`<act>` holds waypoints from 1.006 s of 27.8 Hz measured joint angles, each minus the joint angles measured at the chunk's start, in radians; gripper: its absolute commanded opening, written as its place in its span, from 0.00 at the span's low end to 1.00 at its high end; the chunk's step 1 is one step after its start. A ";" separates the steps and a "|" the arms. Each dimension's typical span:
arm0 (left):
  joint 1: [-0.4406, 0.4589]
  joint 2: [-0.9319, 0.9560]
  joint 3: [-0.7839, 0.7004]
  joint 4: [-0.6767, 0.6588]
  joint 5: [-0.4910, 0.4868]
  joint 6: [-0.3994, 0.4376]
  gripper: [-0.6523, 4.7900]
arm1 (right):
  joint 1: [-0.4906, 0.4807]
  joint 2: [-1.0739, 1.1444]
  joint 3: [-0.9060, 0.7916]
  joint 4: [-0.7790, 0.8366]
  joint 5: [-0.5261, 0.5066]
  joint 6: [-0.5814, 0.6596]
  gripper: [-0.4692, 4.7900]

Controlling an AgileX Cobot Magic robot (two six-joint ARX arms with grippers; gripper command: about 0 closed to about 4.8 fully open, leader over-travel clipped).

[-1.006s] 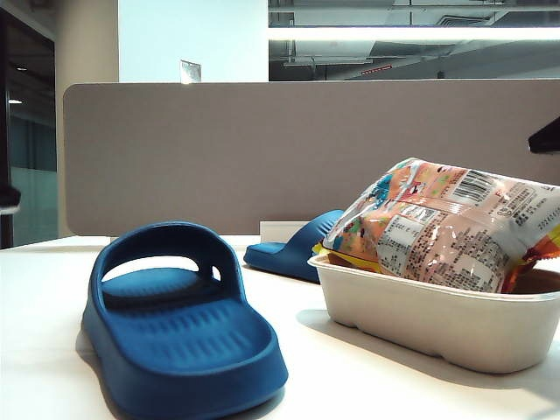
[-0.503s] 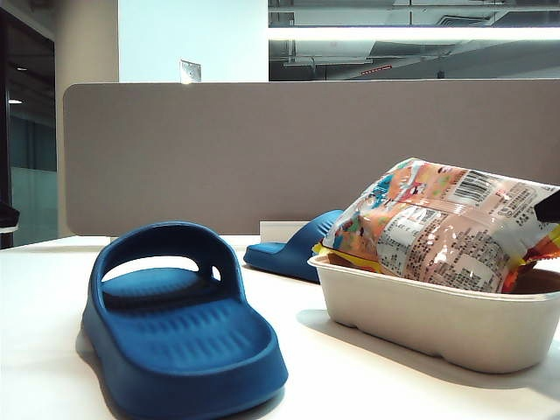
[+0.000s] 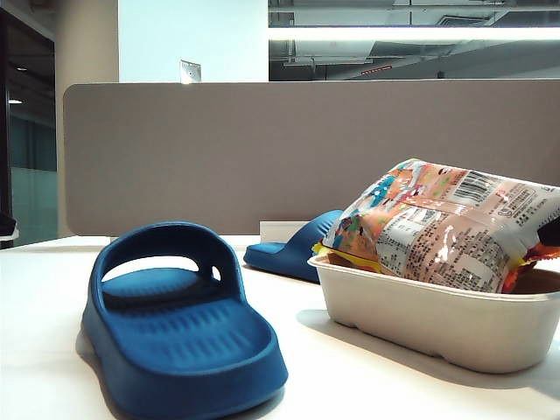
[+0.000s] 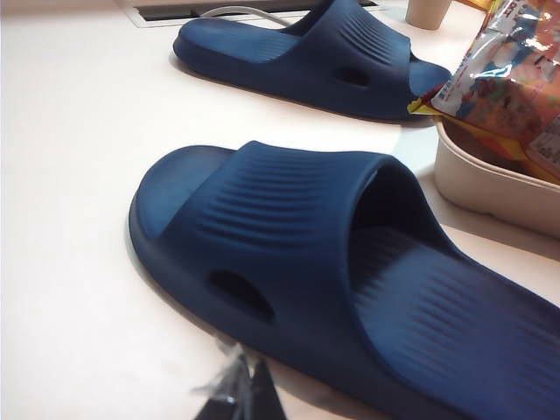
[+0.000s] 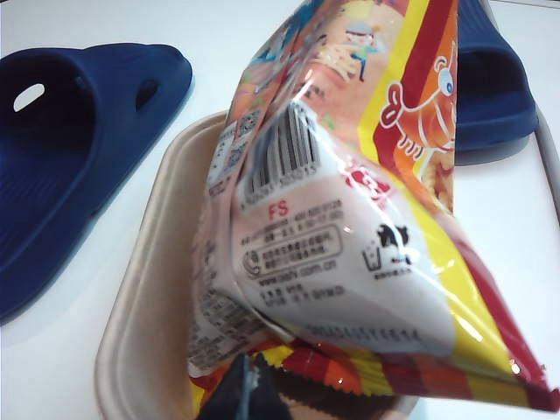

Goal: Pick up a bag of chips and put them in the box.

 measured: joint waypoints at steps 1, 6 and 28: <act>0.000 0.000 0.000 0.000 0.000 -0.002 0.11 | 0.000 0.000 0.000 0.000 0.000 0.000 0.09; 0.000 0.000 0.000 -0.001 0.000 -0.013 0.11 | 0.000 0.000 0.000 0.000 0.000 0.000 0.09; 0.000 0.000 0.000 -0.001 0.000 -0.014 0.11 | 0.000 0.000 0.000 -0.001 0.000 0.000 0.09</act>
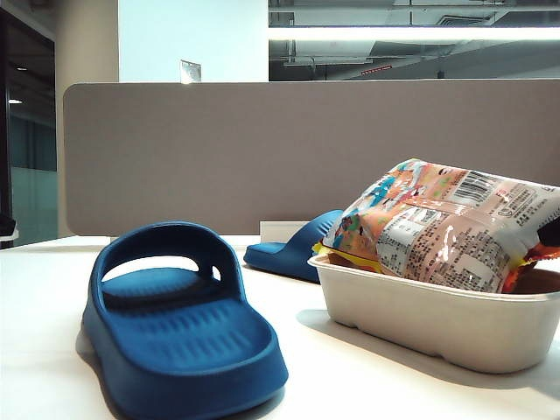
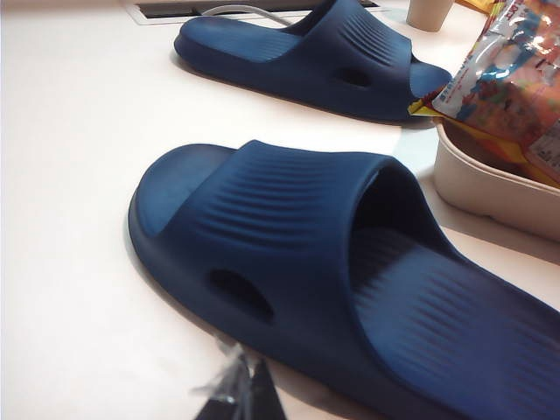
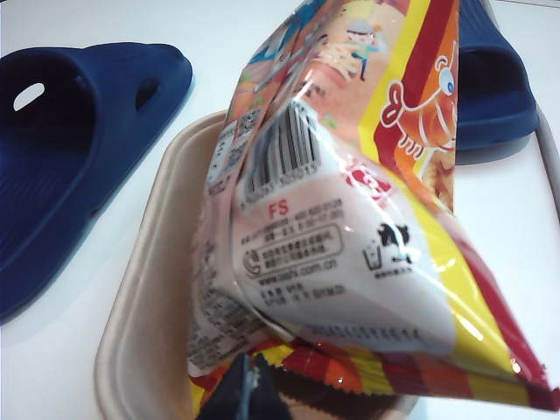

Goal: Pick up a bag of chips and put them in the box.

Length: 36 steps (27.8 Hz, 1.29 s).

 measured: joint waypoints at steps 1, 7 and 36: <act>0.000 0.000 0.000 0.000 0.000 0.000 0.11 | 0.000 0.000 0.000 0.000 0.000 0.000 0.09; 0.000 -0.053 -0.002 -0.006 0.000 0.000 0.11 | 0.000 -0.001 0.000 0.000 0.000 0.000 0.09; 0.229 -0.149 -0.001 -0.005 0.000 0.000 0.11 | -0.209 -0.184 -0.002 0.000 -0.003 0.000 0.09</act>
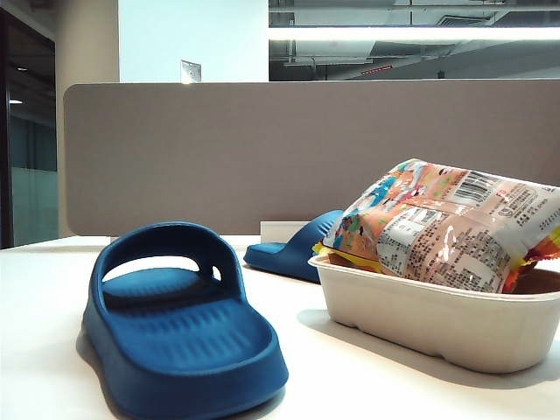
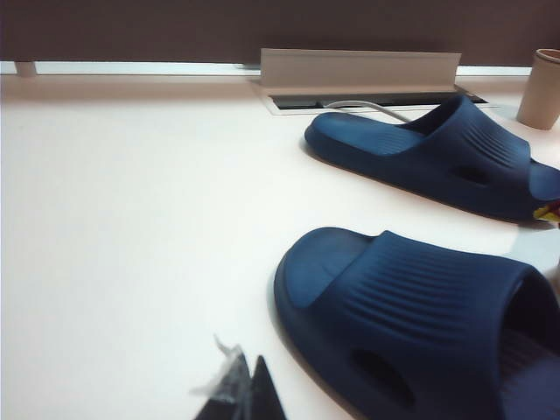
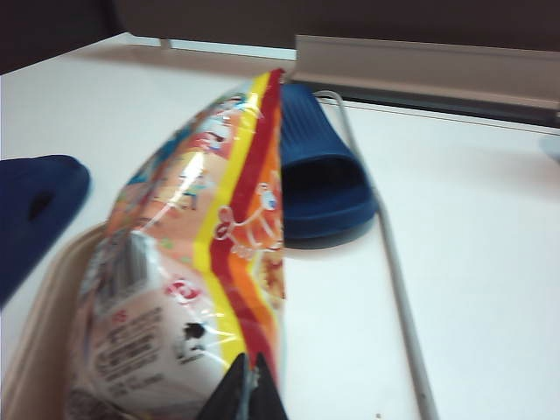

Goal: Pick up a bag of chips and put them in the box.

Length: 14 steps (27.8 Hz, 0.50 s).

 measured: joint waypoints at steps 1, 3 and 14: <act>0.002 0.000 0.000 0.000 0.000 0.000 0.11 | -0.008 0.000 0.000 0.000 0.000 0.000 0.09; 0.007 0.000 0.000 0.000 -0.001 0.000 0.11 | -0.028 0.000 0.000 0.000 0.000 0.000 0.09; 0.007 0.000 0.000 0.000 -0.001 0.000 0.11 | -0.094 0.000 0.000 0.000 0.000 0.000 0.09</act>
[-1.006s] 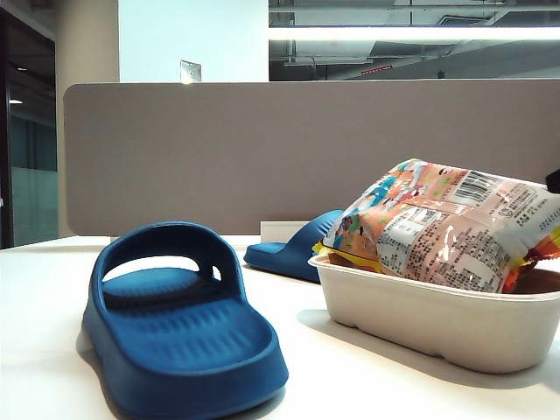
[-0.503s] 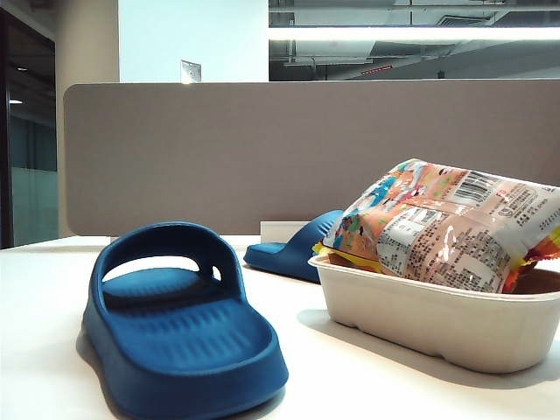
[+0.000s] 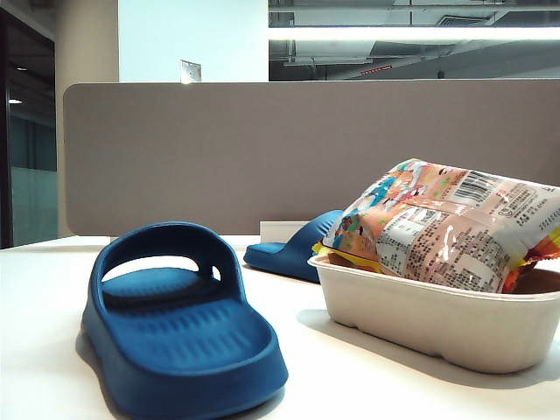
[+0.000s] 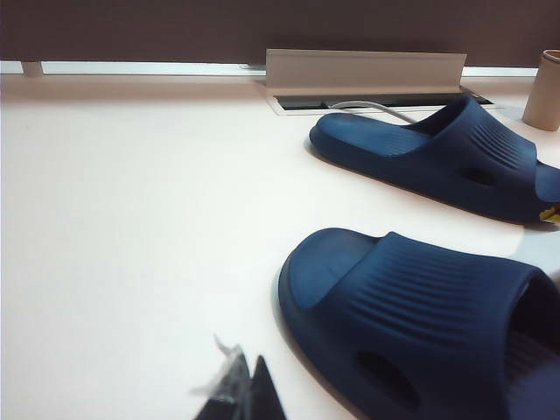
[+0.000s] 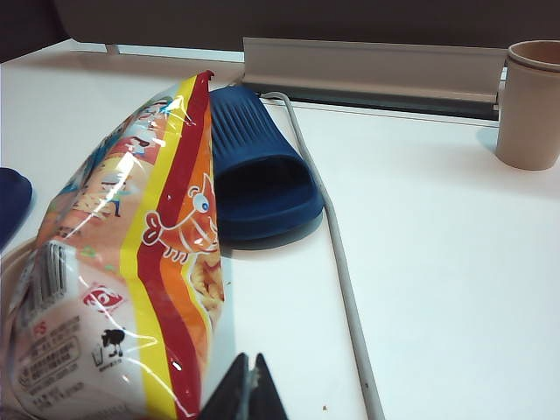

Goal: Pick up a bag of chips and put them in the box.

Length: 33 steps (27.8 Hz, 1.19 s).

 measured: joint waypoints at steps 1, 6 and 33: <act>0.000 0.000 0.000 0.000 0.000 0.000 0.11 | 0.000 0.000 0.000 0.000 0.000 0.000 0.09; 0.000 0.000 0.000 0.000 0.000 0.000 0.11 | 0.000 0.000 0.000 0.000 0.000 0.000 0.09; 0.000 0.000 0.000 0.000 0.000 0.000 0.11 | 0.000 0.000 0.000 0.000 0.001 -0.053 0.09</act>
